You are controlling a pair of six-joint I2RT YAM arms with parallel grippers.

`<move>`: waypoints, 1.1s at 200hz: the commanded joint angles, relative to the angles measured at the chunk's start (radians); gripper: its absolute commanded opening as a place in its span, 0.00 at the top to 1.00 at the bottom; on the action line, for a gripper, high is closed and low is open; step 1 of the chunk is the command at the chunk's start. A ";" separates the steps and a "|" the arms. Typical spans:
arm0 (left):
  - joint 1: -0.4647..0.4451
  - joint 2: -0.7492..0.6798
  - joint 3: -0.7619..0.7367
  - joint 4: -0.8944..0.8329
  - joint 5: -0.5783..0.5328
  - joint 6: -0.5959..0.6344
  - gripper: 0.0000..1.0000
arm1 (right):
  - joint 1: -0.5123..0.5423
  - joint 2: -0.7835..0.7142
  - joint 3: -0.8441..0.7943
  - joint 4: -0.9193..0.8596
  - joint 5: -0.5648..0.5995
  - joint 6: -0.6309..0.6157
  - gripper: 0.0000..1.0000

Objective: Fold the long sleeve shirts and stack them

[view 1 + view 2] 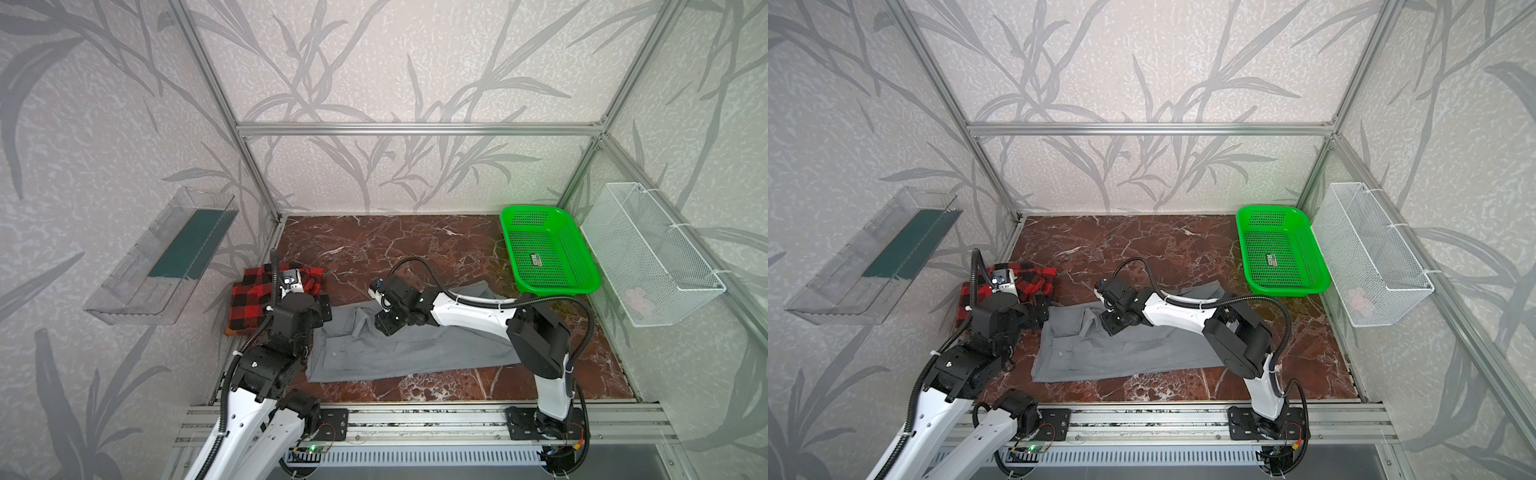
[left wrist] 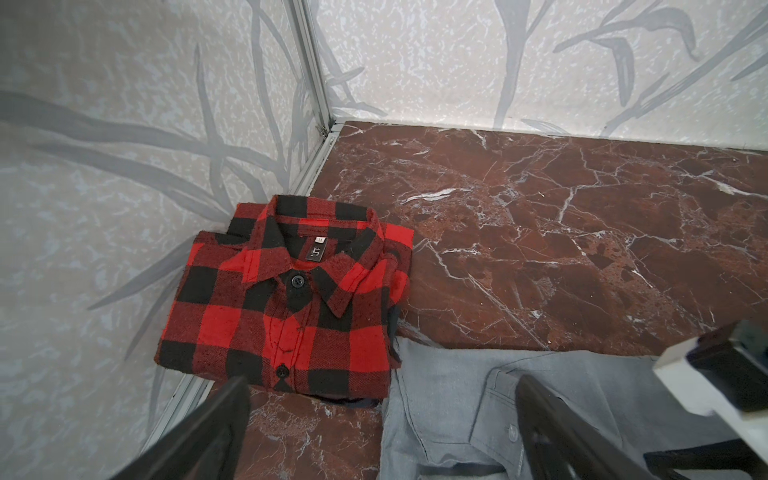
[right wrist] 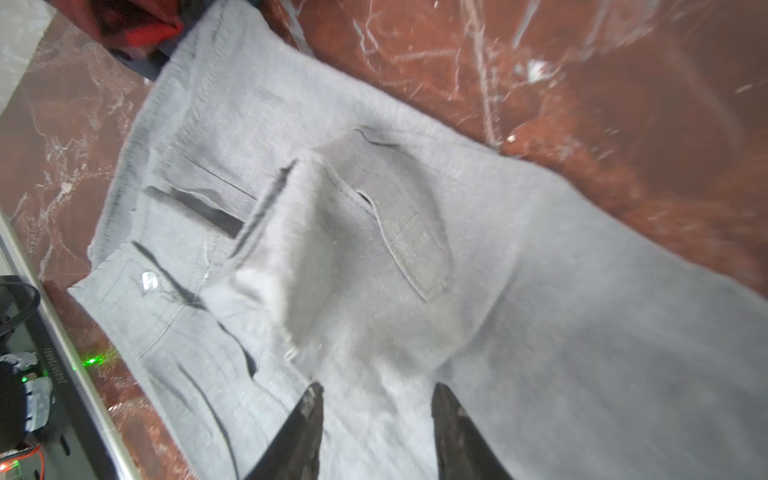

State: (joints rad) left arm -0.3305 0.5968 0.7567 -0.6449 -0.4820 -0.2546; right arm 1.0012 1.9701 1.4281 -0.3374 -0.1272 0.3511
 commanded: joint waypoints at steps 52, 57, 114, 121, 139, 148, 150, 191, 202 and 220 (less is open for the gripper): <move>0.002 0.120 -0.038 -0.072 0.435 -0.377 0.02 | 0.006 -0.197 0.011 0.016 0.056 0.047 0.49; -0.005 0.116 -0.069 -0.021 0.489 -0.379 0.03 | -0.004 -0.213 -0.006 0.027 0.046 0.052 0.49; -0.158 0.183 -0.113 0.031 0.499 -0.295 0.05 | -0.181 -0.458 -0.216 0.087 -0.049 0.084 0.46; -0.190 0.221 -0.112 0.030 0.499 -0.293 0.05 | -0.201 -0.488 -0.238 0.091 -0.054 0.084 0.46; -0.273 0.322 -0.088 -0.015 0.434 -0.295 0.06 | -0.243 -0.563 -0.291 0.102 -0.068 0.085 0.46; -0.284 0.361 -0.075 -0.039 0.409 -0.297 0.07 | -0.258 -0.599 -0.313 0.102 -0.076 0.083 0.46; -0.286 0.367 -0.072 -0.047 0.402 -0.299 0.07 | -0.262 -0.607 -0.318 0.101 -0.077 0.082 0.46; -0.291 0.431 -0.015 -0.115 0.359 -0.251 0.12 | -0.312 -0.769 -0.415 0.088 -0.083 0.062 0.46; -0.297 0.451 0.009 -0.151 0.326 -0.237 0.12 | -0.325 -0.804 -0.437 0.085 -0.088 0.060 0.46; -0.298 0.489 0.029 -0.165 0.312 -0.210 0.16 | -0.339 -0.853 -0.471 0.087 -0.099 0.058 0.46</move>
State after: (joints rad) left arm -0.6220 1.0508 0.7403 -0.7372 -0.1074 -0.5148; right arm 0.6815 1.1801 0.9951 -0.2584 -0.2035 0.4217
